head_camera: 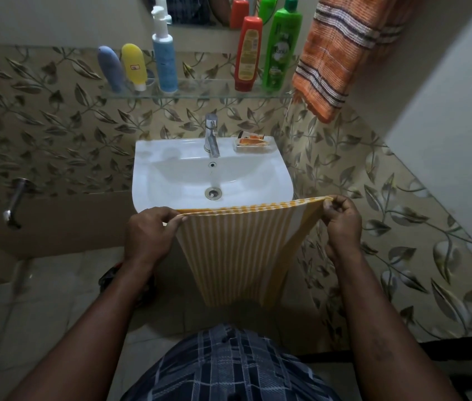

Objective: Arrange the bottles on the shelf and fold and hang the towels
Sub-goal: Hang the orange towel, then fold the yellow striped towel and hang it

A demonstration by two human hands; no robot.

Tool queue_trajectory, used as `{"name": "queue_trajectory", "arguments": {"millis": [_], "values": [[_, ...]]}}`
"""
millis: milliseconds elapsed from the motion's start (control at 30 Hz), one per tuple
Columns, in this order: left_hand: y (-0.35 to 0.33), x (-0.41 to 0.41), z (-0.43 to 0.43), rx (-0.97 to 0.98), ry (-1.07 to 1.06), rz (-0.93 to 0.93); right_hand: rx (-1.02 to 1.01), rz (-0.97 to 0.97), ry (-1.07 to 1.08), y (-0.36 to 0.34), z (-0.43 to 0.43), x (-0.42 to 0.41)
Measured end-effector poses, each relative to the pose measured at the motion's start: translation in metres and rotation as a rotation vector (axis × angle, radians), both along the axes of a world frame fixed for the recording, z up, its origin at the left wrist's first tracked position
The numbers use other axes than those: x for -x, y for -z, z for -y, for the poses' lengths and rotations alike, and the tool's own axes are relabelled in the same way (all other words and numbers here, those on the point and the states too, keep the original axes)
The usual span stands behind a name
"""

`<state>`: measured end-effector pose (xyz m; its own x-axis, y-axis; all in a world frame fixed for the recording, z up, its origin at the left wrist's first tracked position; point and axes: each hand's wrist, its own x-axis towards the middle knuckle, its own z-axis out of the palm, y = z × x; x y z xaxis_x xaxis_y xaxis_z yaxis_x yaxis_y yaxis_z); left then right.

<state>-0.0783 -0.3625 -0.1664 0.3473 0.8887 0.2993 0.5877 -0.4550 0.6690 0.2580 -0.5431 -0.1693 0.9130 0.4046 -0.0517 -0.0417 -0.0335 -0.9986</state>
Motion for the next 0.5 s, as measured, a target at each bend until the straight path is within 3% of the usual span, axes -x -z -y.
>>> {"name": "queue_trajectory", "arguments": {"millis": [133,267,333,500], "values": [[-0.002,-0.003,0.002,0.188,-0.009,0.206,-0.012,-0.033,0.017,0.000,-0.001,0.000],[-0.004,0.000,0.000,0.190,0.071,0.249,-0.018,-0.046,0.018,0.000,-0.003,-0.001],[-0.004,0.003,-0.002,0.142,0.126,0.210,-0.019,-0.047,0.019,0.002,-0.004,-0.003],[0.010,0.010,-0.012,-0.156,0.295,-0.119,-0.016,-0.034,0.052,0.002,-0.006,-0.007]]}}
